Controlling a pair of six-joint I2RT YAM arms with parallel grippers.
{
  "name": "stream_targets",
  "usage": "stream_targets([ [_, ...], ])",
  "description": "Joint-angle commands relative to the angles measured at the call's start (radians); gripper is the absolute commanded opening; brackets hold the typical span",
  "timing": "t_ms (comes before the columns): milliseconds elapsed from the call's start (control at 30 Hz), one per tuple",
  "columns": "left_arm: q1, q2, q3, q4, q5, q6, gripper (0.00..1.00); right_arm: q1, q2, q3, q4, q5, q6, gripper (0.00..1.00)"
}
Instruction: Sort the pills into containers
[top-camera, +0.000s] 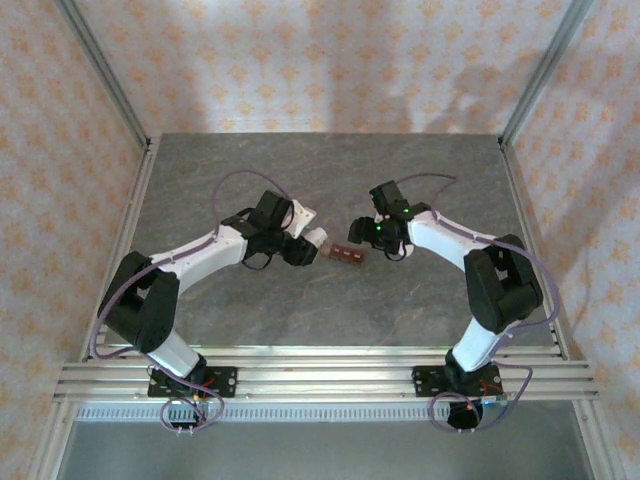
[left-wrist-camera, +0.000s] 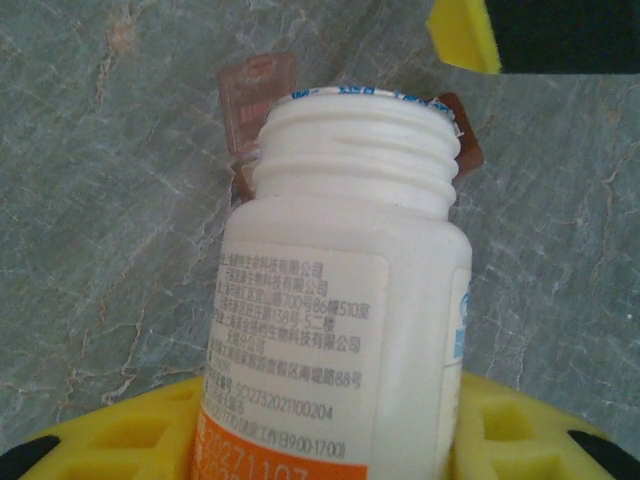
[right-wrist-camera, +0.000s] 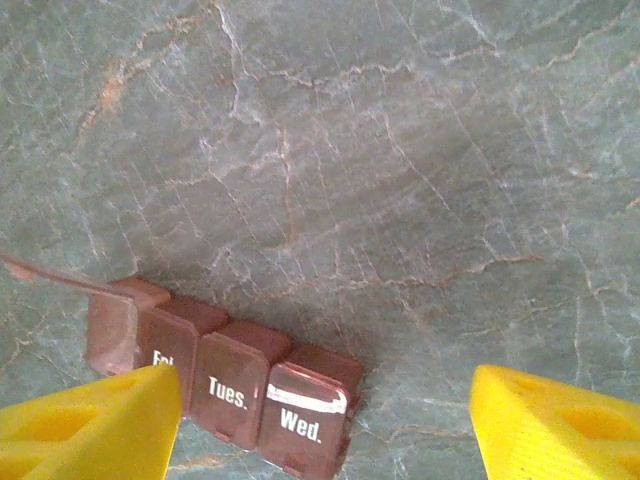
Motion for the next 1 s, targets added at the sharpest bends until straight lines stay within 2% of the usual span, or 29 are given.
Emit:
stream_targets([
  [0,-0.012,0.028,0.046,-0.064,-0.018,0.021,0.00,0.007,-0.021,-0.036,-0.025,0.015,-0.018,0.76],
  [967,-0.059,0.158,0.180,-0.224,-0.095,0.040,0.00,0.031,0.045,-0.037,-0.040,0.052,-0.036,0.74],
])
